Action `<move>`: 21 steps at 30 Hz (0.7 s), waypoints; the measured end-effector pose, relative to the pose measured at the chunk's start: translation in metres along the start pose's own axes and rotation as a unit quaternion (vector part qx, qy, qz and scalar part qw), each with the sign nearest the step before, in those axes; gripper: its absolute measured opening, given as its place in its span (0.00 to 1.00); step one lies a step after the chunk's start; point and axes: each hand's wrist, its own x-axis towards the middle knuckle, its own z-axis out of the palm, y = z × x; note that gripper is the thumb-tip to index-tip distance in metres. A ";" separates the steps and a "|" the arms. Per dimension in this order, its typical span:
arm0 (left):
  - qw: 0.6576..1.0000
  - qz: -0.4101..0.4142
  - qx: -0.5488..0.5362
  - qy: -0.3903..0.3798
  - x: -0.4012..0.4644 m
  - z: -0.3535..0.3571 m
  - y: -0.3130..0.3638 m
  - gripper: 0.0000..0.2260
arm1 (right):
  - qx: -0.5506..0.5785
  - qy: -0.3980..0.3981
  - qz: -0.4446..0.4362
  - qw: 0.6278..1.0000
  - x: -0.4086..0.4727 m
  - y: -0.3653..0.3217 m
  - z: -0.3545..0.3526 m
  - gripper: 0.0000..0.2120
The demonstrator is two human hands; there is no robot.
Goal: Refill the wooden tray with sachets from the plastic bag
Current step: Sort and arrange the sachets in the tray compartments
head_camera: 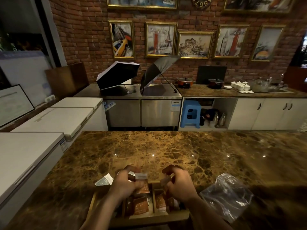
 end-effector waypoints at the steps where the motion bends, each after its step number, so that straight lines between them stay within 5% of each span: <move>1: 1.000 -0.004 0.011 -0.002 -0.004 0.000 -0.003 0.16 | -0.011 -0.003 0.005 1.000 -0.004 0.002 0.002 0.17; 8: 0.991 -0.005 0.132 -0.013 -0.018 0.010 -0.019 0.17 | -0.111 -0.024 -0.011 0.994 -0.020 0.010 0.014 0.17; 17: 0.922 0.148 0.355 0.036 -0.027 0.013 -0.010 0.19 | -0.270 -0.019 -0.088 0.959 -0.025 0.009 0.010 0.19; 21: 0.883 0.211 0.416 -0.050 -0.024 0.009 -0.011 0.15 | -0.285 -0.076 -0.128 0.947 -0.024 0.005 0.014 0.16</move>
